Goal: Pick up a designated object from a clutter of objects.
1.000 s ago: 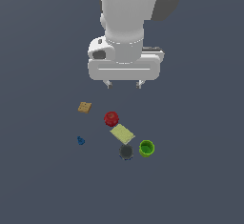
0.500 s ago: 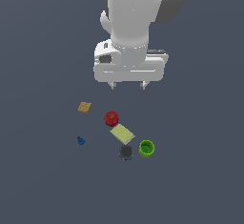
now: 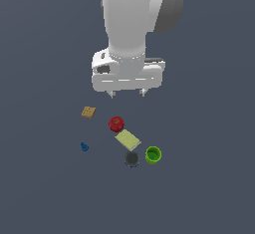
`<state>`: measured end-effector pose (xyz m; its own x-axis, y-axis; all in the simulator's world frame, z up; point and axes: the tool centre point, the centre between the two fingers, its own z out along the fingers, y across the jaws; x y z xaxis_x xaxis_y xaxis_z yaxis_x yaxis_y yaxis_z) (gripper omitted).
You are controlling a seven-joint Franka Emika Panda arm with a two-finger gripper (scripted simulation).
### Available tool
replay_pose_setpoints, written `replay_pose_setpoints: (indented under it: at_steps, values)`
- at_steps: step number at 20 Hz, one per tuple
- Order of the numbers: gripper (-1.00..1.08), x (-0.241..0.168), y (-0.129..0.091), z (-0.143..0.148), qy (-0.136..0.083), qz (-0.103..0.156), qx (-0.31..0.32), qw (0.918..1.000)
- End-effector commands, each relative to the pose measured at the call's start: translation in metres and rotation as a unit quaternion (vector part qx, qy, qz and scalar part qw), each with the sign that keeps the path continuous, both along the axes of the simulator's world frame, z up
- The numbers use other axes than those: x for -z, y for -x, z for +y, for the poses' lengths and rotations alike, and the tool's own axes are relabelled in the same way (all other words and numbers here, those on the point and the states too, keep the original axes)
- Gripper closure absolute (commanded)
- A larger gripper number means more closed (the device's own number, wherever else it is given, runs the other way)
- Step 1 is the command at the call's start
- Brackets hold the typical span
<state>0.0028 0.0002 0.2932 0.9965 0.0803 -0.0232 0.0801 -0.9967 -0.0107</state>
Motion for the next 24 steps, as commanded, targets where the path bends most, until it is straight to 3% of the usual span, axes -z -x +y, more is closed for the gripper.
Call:
replay_pose_setpoints:
  at_steps: [1,13,24]
  values:
    - [-0.92,0.007,0.000,-0.009,0.002,0.000,-0.016,0.9999]
    - [-0.92,0.054,0.007,-0.063,0.009,0.000,-0.125,0.9922]
    - [-0.92,0.098,0.024,-0.112,0.012,0.002,-0.231,0.9730]
